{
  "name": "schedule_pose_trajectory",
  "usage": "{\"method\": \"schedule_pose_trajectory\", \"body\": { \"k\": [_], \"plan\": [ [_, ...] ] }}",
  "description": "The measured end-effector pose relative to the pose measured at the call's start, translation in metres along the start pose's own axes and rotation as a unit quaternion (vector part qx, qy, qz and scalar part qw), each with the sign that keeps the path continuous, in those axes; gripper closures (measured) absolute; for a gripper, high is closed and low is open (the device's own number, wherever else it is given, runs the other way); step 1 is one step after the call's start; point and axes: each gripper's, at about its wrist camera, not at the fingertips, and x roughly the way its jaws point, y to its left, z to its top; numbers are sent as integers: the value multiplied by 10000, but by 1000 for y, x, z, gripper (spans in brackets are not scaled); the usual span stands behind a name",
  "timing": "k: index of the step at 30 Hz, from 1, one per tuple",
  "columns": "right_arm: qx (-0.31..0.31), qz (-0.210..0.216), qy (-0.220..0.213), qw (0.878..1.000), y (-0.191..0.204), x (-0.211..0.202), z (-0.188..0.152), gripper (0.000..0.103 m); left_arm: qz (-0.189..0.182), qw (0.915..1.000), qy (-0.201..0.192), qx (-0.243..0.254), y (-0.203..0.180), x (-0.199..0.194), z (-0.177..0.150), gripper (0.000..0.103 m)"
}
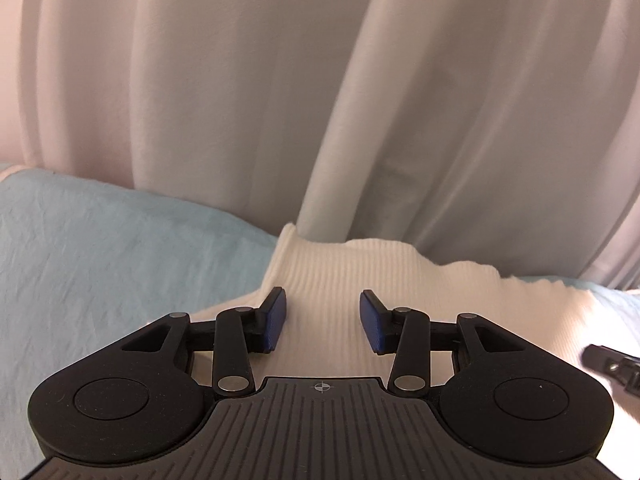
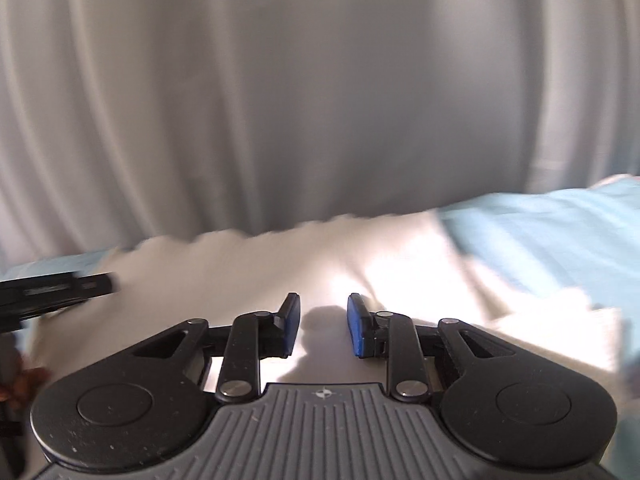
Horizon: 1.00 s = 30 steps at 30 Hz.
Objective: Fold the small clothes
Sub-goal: 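Lay the hem over the collar with both grippers and open them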
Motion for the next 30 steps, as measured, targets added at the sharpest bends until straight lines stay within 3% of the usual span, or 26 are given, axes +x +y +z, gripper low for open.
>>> {"method": "schedule_pose_trajectory", "body": {
  "k": [1, 4, 6, 7, 8, 11, 14, 15, 16, 20, 25, 27, 30],
  "plan": [
    [107, -84, -52, 9999, -10, -5, -1, 91, 0, 10000, 8, -8, 1, 2, 0, 58],
    [306, -560, -158, 9978, -37, -8, 2, 91, -67, 10000, -1, -62, 5, 0, -1, 58],
    [545, -504, -125, 9972, -46, -14, 1, 91, -122, 9998, 0, -162, 7, -2, -1, 57],
    [488, -539, -101, 9973, -44, -18, 1, 87, -122, 9998, 10, -185, 8, -4, -2, 57],
    [450, -604, -72, 9971, -41, -24, 1, 75, -109, 9998, 28, -165, 8, -7, -3, 57],
    [801, -186, -38, 9966, -55, -62, 0, 71, -112, 9998, 142, 37, 6, -18, -8, 57],
    [1134, -77, 58, 9935, -68, -101, -14, 65, -88, 9995, 113, 273, 7, -42, -21, 54],
    [1205, -65, 102, 9926, -72, -114, -22, 63, -38, 9994, 73, 322, 7, -52, -26, 43],
    [1290, -59, 204, 9914, -73, -121, -28, 61, 47, 9993, 174, 313, 9, -61, -30, 40],
    [1612, 340, 523, 9849, -82, -148, -52, 47, 53, 9988, 384, -313, 33, -102, -49, 36],
    [1897, 736, 816, 9757, -80, -147, -70, 50, -255, 9912, 731, -1072, 54, -128, -67, 39],
    [2020, 830, 806, 9725, -77, -145, -71, 62, -370, 9891, 841, -1153, 55, -132, -68, 42],
    [1996, 842, 890, 9722, -73, -138, -72, 70, -437, 9847, 900, -1425, 58, -133, -69, 45]
  ]
}}
